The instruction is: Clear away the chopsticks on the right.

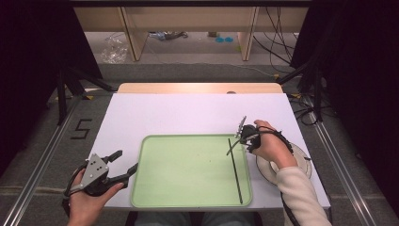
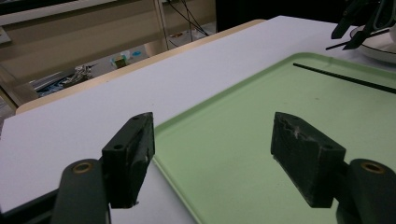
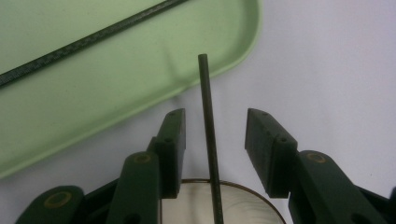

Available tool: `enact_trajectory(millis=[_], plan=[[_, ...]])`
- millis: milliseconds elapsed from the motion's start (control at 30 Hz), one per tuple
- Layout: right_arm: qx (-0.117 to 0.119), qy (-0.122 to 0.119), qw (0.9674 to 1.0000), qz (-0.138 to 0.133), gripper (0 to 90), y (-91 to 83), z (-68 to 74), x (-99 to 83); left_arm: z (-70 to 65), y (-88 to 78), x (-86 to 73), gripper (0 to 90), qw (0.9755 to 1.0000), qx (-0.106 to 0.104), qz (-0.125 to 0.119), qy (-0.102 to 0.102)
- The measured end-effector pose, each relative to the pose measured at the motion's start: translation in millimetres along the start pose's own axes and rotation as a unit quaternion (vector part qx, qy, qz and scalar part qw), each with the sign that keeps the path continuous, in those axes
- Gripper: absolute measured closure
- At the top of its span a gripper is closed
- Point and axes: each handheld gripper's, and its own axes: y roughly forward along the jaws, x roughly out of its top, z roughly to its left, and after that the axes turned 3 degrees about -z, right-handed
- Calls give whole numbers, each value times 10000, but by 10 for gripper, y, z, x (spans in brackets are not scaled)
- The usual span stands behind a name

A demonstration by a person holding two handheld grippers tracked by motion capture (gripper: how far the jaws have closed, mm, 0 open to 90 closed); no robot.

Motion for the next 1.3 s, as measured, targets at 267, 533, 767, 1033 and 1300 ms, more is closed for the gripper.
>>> enact_trajectory(millis=[267, 533, 767, 1033, 1300], plan=[[-27, -106, 9999, 29, 617, 35, -1, 7, 4, 9, -3, 305, 10000, -27, -27, 3], [-48, -137, 9999, 41, 639, 44, 0, 12, 3, 8, -2, 306, 10000, -18, -15, 8], [-58, -188, 9998, 64, 703, 73, 9, 10, -3, 1, 3, 305, 10000, 5, -4, 0], [-95, -370, 9993, 62, 872, 100, 24, 20, 0, -13, -3, 306, 10000, 15, -1, 4], [-330, -544, 9978, -159, 877, 42, 31, 52, 0, -11, -1, 306, 10000, 13, -4, 10]])
